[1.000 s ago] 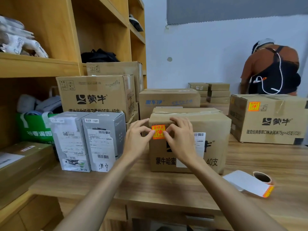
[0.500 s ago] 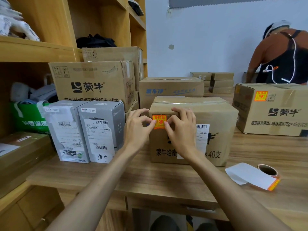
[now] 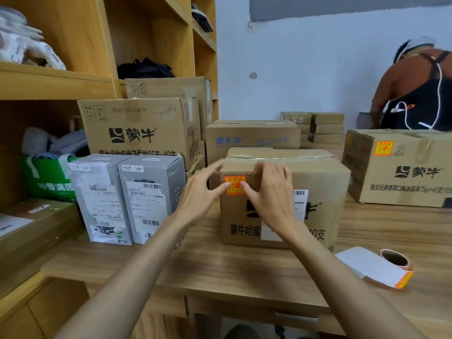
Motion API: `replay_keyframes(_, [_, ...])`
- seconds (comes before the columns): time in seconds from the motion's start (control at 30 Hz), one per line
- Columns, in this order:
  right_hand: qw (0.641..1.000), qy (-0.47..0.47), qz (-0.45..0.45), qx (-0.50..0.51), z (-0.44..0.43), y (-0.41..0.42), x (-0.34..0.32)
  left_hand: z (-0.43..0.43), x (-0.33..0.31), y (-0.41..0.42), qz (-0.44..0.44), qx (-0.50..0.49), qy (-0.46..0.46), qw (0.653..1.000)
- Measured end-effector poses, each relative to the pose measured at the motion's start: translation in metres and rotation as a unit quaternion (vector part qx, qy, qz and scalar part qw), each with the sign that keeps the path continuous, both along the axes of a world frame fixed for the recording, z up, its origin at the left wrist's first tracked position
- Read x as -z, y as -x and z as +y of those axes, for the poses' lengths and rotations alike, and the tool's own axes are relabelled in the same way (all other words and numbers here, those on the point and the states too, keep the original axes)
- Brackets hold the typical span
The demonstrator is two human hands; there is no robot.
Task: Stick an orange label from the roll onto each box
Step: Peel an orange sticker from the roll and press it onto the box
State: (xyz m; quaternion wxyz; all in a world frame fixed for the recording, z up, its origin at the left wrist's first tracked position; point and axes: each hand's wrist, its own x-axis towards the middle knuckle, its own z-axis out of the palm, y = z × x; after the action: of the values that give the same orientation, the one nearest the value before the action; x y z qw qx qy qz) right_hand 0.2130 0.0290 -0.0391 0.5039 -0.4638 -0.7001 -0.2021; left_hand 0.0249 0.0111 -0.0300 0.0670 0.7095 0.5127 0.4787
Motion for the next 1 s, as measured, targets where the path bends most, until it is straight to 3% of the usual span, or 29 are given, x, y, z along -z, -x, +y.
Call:
replay_keyframes(0.17, [0.997, 0.049, -0.049, -0.016, 0.009, -0.026, -0.004, 0.0, -0.003, -0.001, -0.012, 0.026, -0.02, 0.999])
replay_keyframes(0.3, [0.995, 0.065, -0.033, -0.062, 0.008, -0.043, -0.01, 0.003, -0.003, -0.008, 0.001, 0.032, -0.034, 0.999])
replay_keyframes(0.6, [0.994, 0.067, -0.036, -0.073, 0.014, -0.046, -0.008, 0.01, 0.0, -0.013, -0.058, 0.062, -0.015, 0.996])
replay_keyframes(1.0, [0.992, 0.044, -0.112, -0.047, 0.013, -0.054, -0.001, 0.008, 0.011, -0.008, -0.007, 0.086, -0.026, 0.996])
